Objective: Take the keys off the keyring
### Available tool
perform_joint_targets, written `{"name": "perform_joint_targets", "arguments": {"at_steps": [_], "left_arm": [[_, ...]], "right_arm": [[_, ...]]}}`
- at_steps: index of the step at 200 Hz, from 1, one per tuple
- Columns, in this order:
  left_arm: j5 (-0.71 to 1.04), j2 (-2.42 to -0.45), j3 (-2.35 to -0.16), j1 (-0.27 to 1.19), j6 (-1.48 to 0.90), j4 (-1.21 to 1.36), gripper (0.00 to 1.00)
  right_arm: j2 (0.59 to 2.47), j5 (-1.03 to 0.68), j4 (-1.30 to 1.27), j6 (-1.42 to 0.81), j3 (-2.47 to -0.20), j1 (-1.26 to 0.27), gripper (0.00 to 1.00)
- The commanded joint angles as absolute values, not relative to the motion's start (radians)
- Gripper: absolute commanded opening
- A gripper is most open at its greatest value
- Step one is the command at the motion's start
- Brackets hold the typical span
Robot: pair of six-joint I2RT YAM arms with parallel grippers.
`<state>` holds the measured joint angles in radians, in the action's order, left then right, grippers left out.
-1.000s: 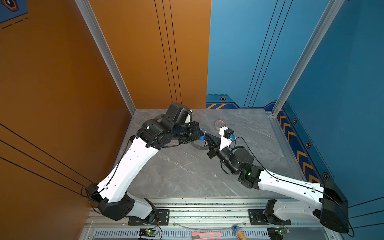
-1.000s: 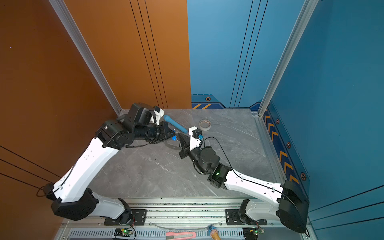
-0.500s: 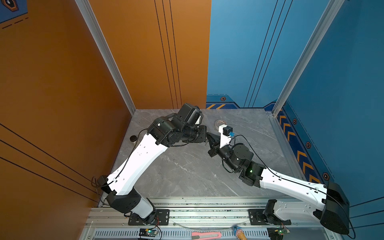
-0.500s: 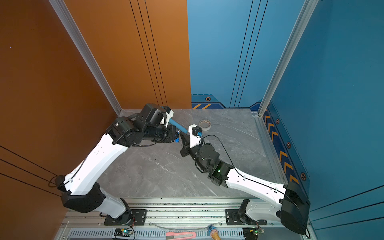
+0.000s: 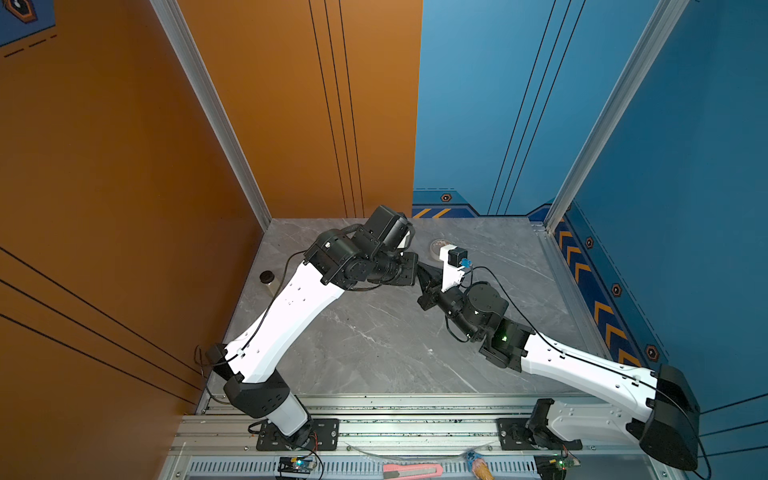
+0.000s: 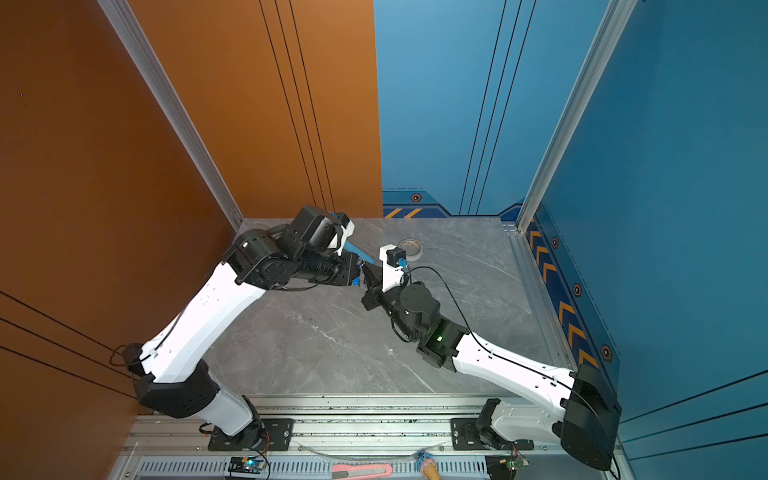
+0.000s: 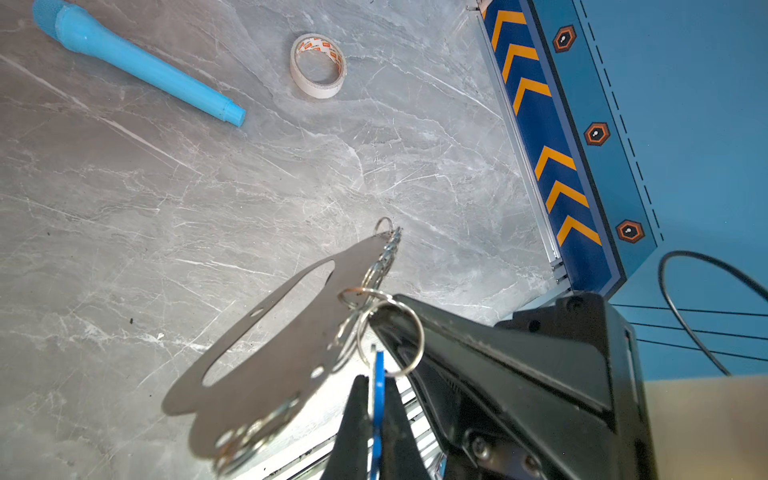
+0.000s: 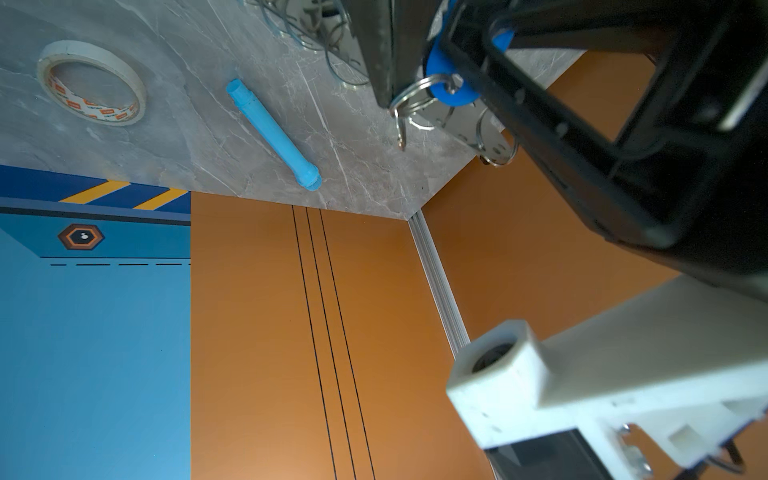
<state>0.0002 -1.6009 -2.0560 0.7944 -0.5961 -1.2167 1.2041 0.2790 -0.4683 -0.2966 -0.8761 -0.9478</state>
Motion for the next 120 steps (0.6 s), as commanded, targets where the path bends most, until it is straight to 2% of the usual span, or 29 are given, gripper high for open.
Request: {"name": "perform_joint_targets", "arguments": {"at_steps": [1, 120], "left_arm": [[-0.043, -1.564, -2.071, 0.766, -0.627, -1.323, 0.0], [-0.05, -1.524, -2.025, 0.74, -0.665, -1.319, 0.0]], "right_arm": [[1.161, 0.341, -0.502, -0.353, -0.887, -0.912, 0.0], [1.134, 0.388, -0.589, -0.527, -0.851, -0.851, 0.0]]}}
